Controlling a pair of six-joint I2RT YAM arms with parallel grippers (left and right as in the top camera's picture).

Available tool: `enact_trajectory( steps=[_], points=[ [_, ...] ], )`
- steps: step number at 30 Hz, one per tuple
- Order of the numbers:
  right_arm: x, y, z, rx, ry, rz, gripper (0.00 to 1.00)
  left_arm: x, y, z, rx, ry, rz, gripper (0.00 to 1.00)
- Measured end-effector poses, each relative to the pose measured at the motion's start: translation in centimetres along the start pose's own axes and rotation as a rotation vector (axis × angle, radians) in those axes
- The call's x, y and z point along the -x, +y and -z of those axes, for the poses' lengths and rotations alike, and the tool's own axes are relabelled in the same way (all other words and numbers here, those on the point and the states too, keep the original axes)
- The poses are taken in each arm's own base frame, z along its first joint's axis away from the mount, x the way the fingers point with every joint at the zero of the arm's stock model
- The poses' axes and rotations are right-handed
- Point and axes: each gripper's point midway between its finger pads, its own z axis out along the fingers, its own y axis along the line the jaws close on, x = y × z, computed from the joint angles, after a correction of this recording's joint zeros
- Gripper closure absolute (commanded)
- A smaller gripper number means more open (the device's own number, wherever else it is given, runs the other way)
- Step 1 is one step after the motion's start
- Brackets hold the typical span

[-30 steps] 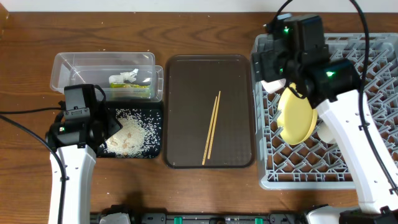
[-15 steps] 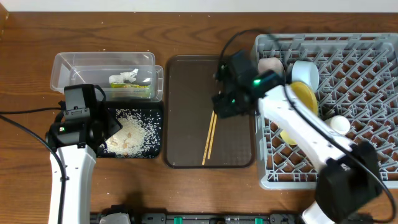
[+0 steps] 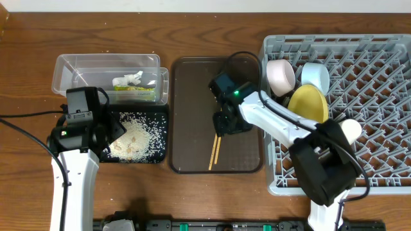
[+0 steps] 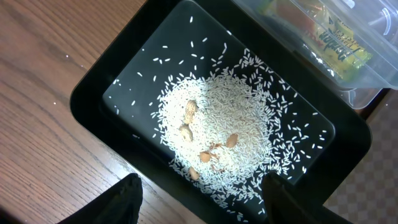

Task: Sort waste into correct bins and load items into the dishwasher rack
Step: 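Lower the right gripper to the chopsticks and grasp one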

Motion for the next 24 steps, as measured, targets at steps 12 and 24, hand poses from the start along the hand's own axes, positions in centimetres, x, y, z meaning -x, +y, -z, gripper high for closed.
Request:
enact_trajectory(
  steps=[12, 24],
  points=[
    [-0.25, -0.41, -0.93, -0.046, 0.006, -0.066, 0.4, 0.0, 0.0, 0.0, 0.0, 0.0, 0.0, 0.35],
    [-0.11, -0.75, -1.1, -0.096, -0.02, -0.125, 0.41, -0.02, 0.01, 0.0, 0.0, 0.001, 0.0, 0.35]
  ],
)
